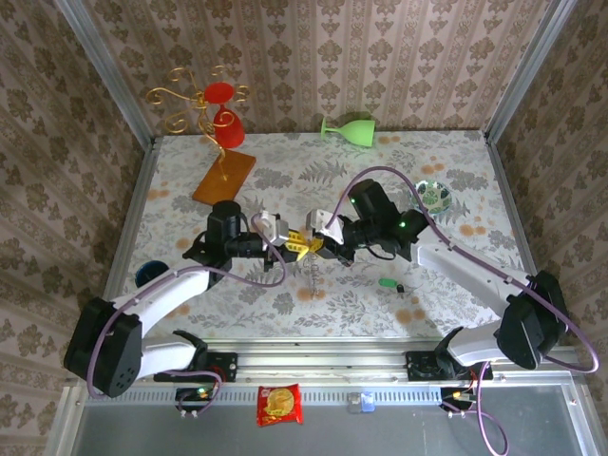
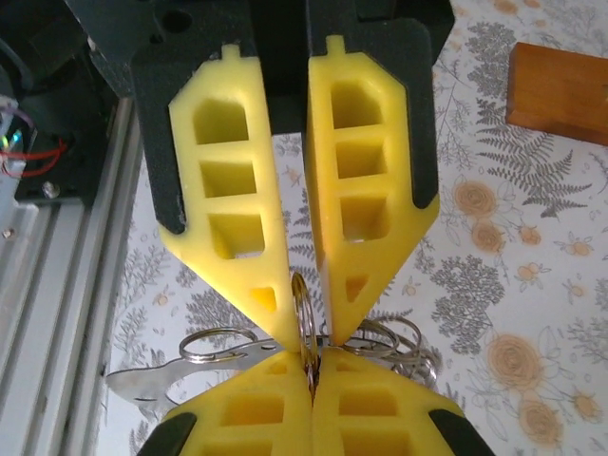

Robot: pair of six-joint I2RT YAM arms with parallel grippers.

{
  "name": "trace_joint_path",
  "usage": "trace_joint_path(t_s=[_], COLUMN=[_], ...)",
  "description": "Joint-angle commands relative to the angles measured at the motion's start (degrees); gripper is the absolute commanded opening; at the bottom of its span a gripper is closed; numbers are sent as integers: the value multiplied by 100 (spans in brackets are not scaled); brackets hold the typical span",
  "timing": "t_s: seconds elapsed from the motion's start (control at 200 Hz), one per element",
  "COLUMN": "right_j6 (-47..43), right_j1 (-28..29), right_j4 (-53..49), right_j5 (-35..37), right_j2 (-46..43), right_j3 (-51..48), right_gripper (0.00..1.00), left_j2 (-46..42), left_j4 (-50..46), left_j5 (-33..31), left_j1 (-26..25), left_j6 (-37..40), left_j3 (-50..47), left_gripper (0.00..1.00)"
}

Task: Put the keys on the keyring

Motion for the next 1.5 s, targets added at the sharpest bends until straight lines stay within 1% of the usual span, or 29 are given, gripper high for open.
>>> trace_joint_path(t_s=[0.0, 0.08, 0.13, 0.18, 0.225, 0.24, 0.265, 0.3, 0.32, 0.375, 0.465, 0.66, 0.8, 0.945, 1.0, 1.17, 1.285, 1.34, 1.38, 1.495], right_j6=[-694, -836, -836, -752, -625, -583, -517, -469, -440, -440, -527, -605, -594, -663, -695, -746, -819, -815, -823, -757], right_j1=[307, 414, 438, 424, 383, 357, 322, 270, 251, 254, 301, 374, 404, 423, 441, 463, 482, 497, 528, 702], right_j4=[-1058, -1278, -1269, -1162, -954, -874, -736, -518, -379, 6, 511, 996, 1261, 1285, 1245, 1100, 975, 1003, 1058, 1325], right_j5=[269, 500, 574, 600, 625, 622, 619, 628, 650, 883, 1131, 1114, 1316, 1345, 1310, 1205, 1261, 1326, 1407, 1766], right_j2=[316, 397, 382, 306, 189, 147, 63, 30, -161, -333, -589, -785, -794, -798, -790, -746, -720, -727, -728, -645], right_j3=[534, 732, 769, 719, 571, 520, 389, 204, 99, -219, -646, -945, -995, -974, -947, -875, -844, -886, -946, -1121], right_gripper=[0, 0, 0, 0, 11, 18, 25, 32, 36, 41, 42, 39, 39, 38, 34, 14, 3, 0, 0, 0], left_j2=[-78, -52, -50, -67, -108, -121, -143, -164, -174, -200, -240, -246, -228, -213, -202, -226, -262, -289, -306, -292], left_j4=[-1066, -1513, -1788, -1867, -1832, -1813, -1748, -1637, -1558, -1300, -892, -805, -719, -713, -715, -663, -601, -471, -313, 667], left_j5=[-246, -329, -412, -496, -497, -493, -461, -384, -331, -220, -51, 102, 183, 225, 230, 228, 201, 133, 92, 18], left_j1=[-37, -76, -94, -96, -86, -86, -79, -64, -53, -35, -2, 29, 25, 24, 20, 20, 29, 29, 29, 29], left_j6=[785, 1115, 1308, 1387, 1398, 1390, 1347, 1265, 1219, 1060, 882, 804, 724, 702, 703, 679, 647, 572, 489, -107], left_j3=[284, 480, 583, 609, 580, 558, 529, 473, 440, 343, 182, 121, 91, 90, 87, 60, 46, -2, -53, -276], left_gripper=[10, 0, 0, 0, 0, 0, 0, 0, 0, 0, 0, 0, 0, 0, 0, 0, 0, 0, 0, 0])
